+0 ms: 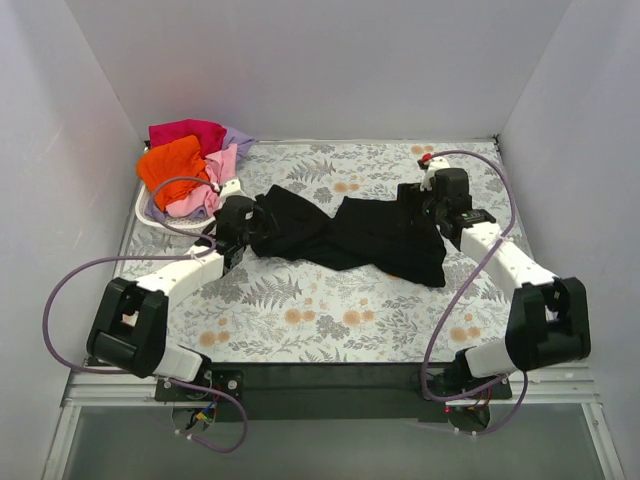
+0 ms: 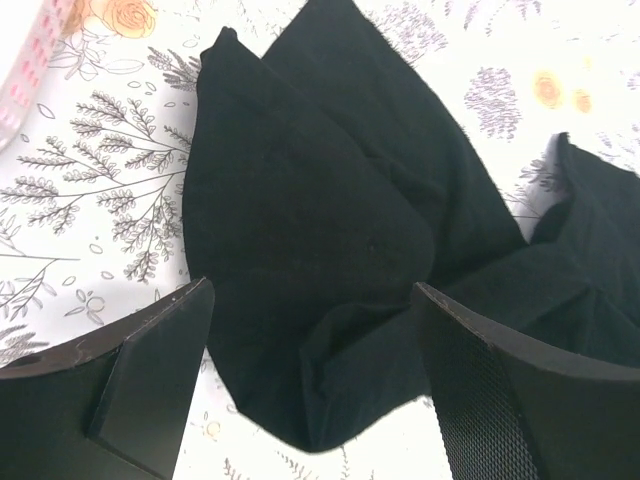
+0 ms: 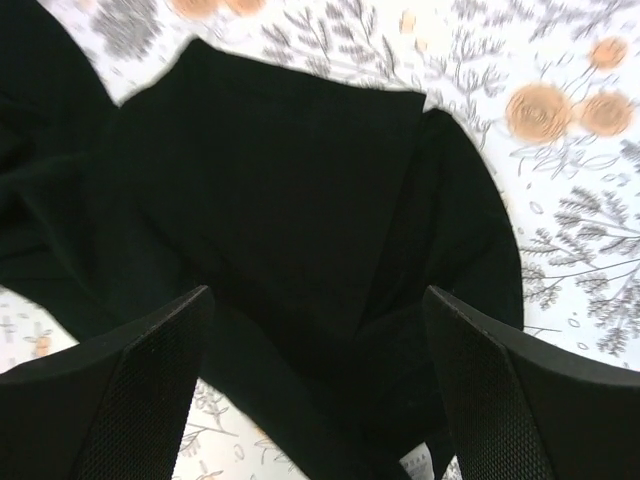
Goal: Fold and stack the t-shirts
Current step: Flatten the tshirt out
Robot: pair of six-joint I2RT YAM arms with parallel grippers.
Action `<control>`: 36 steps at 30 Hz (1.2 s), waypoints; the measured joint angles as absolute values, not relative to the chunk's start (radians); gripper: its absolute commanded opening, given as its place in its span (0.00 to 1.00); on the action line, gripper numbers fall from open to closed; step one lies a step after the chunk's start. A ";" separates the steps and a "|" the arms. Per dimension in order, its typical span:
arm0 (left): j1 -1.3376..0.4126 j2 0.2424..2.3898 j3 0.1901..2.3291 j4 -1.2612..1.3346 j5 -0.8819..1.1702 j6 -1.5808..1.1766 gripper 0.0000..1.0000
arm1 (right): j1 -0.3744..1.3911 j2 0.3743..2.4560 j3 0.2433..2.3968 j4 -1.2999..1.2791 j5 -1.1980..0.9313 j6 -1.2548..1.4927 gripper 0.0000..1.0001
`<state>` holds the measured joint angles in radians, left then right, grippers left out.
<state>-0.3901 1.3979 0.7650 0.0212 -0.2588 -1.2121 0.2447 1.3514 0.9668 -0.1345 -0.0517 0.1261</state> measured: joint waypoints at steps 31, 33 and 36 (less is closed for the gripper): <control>-0.391 1.567 0.720 0.083 -0.163 -1.177 0.00 | 0.245 1.613 1.006 -0.054 -0.036 0.127 0.76; -0.391 1.460 0.636 0.094 -0.202 -1.198 0.00 | 0.245 1.613 1.006 -0.051 -0.038 0.127 0.76; -0.391 1.268 0.525 0.120 -0.258 -1.240 0.00 | 0.245 1.613 1.006 -0.048 -0.044 0.127 0.76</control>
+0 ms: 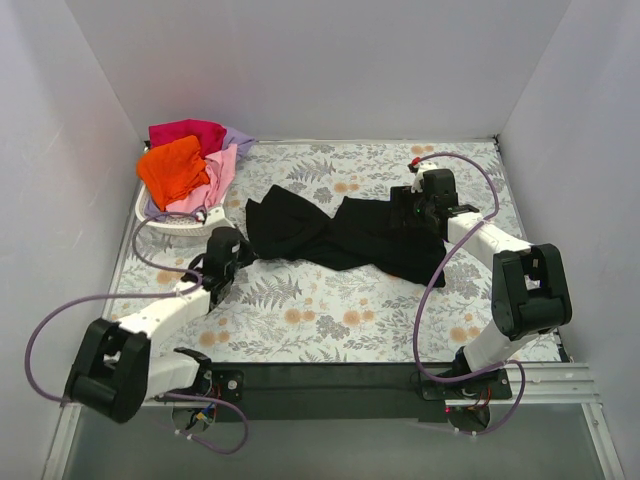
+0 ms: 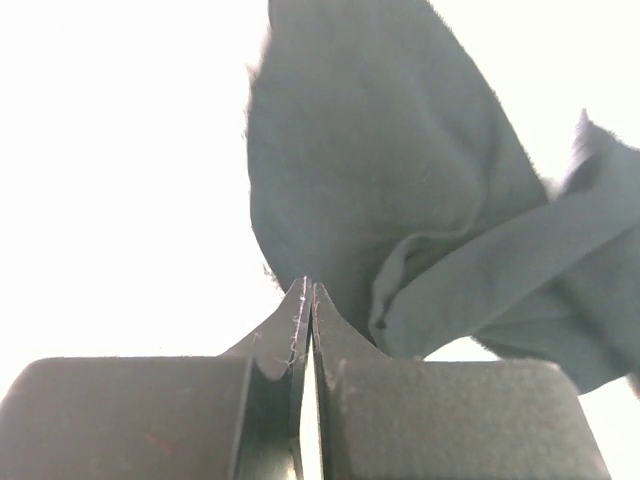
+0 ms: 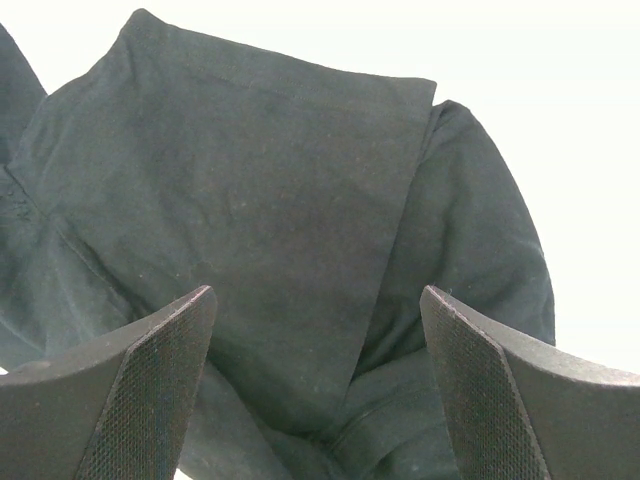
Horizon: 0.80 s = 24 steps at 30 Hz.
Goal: Fold and stack the t-shirts
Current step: Flatten the tshirt out
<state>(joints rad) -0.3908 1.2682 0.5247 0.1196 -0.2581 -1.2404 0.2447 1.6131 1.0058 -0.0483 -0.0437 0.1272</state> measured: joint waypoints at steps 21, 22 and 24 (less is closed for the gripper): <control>-0.410 1.263 0.516 0.214 -0.220 -1.385 0.57 | 0.245 1.613 1.003 -0.048 -0.074 0.128 0.76; -0.411 1.274 0.522 0.223 -0.212 -1.390 0.57 | 0.245 1.613 1.003 -0.047 -0.074 0.128 0.76; -0.419 1.307 0.534 0.248 -0.187 -1.397 0.57 | 0.245 1.613 1.002 -0.048 -0.074 0.128 0.76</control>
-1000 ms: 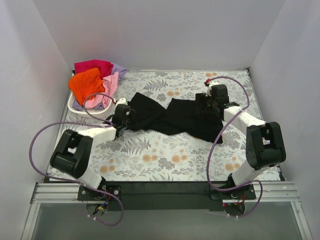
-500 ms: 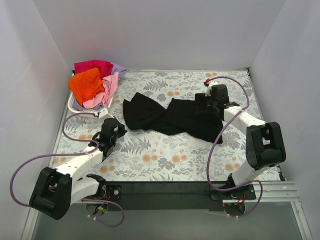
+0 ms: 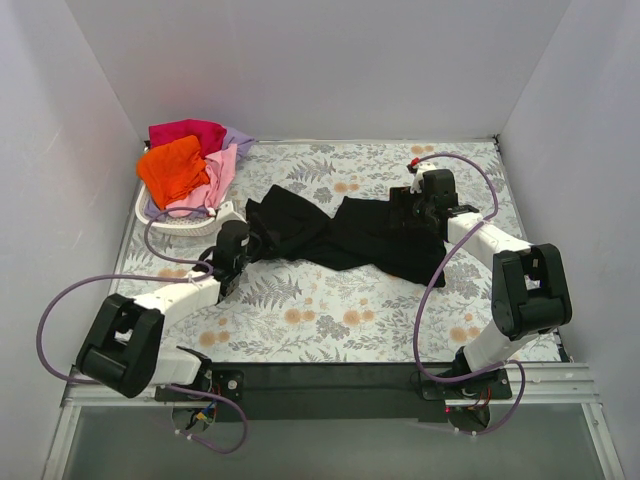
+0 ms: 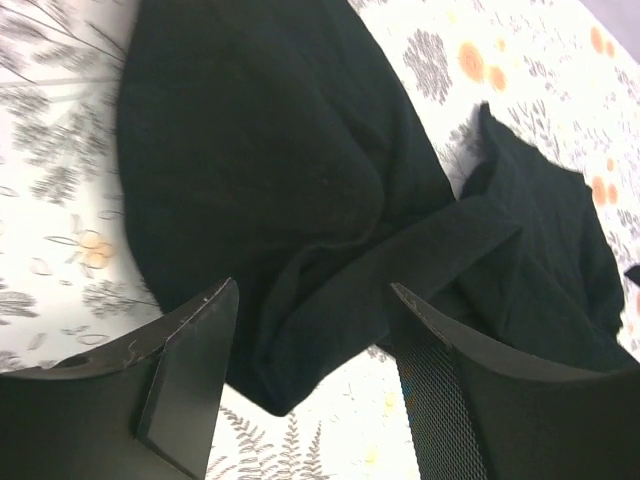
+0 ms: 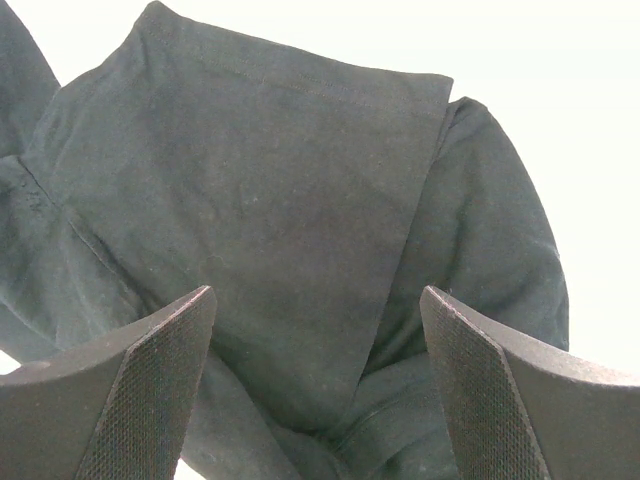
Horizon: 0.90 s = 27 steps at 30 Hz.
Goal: Fold and stack the t-shirts
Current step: Flatten the tshirt out
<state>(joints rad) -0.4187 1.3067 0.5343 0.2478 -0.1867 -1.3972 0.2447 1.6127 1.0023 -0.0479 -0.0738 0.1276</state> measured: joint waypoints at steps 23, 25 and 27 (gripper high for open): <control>-0.541 1.207 0.323 0.193 -0.124 -1.489 0.00 | 0.247 1.605 0.998 -0.046 -0.080 0.125 0.75; -0.548 1.192 0.322 0.177 -0.132 -1.489 0.10 | 0.258 1.593 0.998 -0.047 -0.087 0.120 0.75; -0.553 1.182 0.323 0.158 -0.143 -1.484 0.34 | 0.282 1.575 0.997 -0.046 -0.091 0.111 0.75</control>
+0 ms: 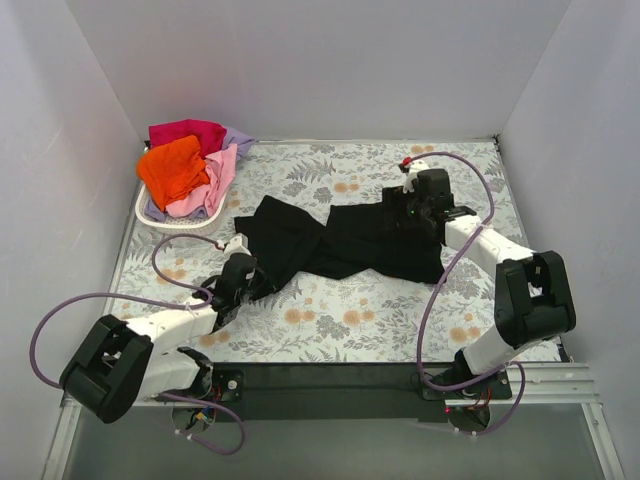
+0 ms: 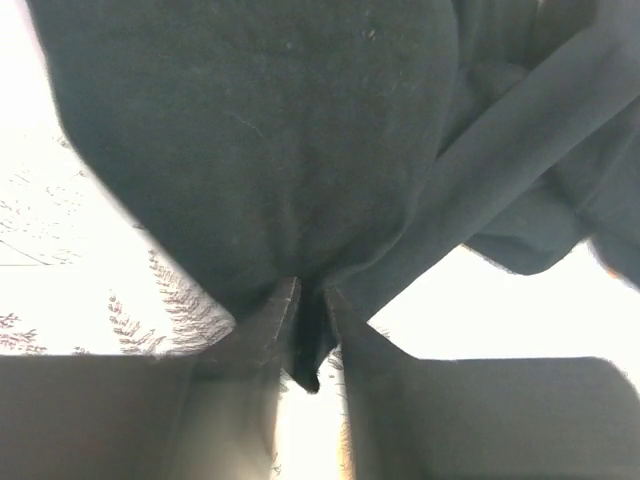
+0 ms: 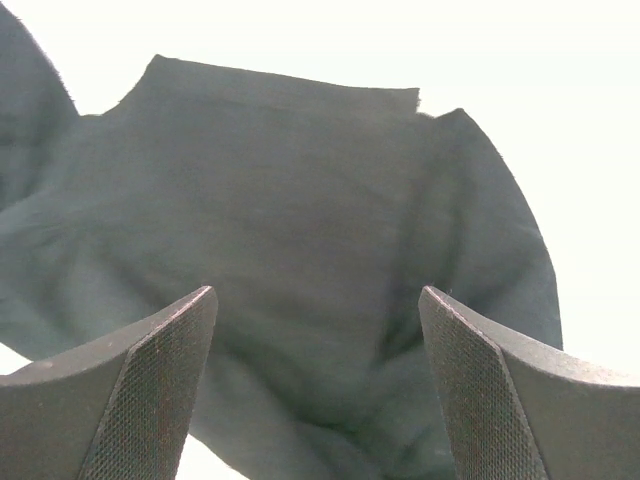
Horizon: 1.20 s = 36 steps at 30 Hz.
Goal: Fold and stack the t-shirts
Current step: Flatten the tshirt out
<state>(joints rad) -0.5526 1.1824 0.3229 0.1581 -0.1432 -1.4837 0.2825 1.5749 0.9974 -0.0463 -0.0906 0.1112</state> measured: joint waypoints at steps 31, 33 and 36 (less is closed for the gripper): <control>-0.611 1.710 0.905 0.026 -0.355 -1.143 0.54 | 0.506 1.699 1.046 0.089 -0.283 0.117 0.74; -0.612 1.719 0.915 0.023 -0.366 -1.134 0.50 | 0.506 1.699 1.046 0.089 -0.283 0.117 0.74; -0.613 1.733 0.919 0.014 -0.390 -1.125 0.44 | 0.506 1.699 1.046 0.089 -0.283 0.117 0.74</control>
<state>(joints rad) -0.6128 1.7332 0.9192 0.0139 -0.3904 -1.1248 0.5060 1.6985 1.0462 0.0895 -0.2829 0.1169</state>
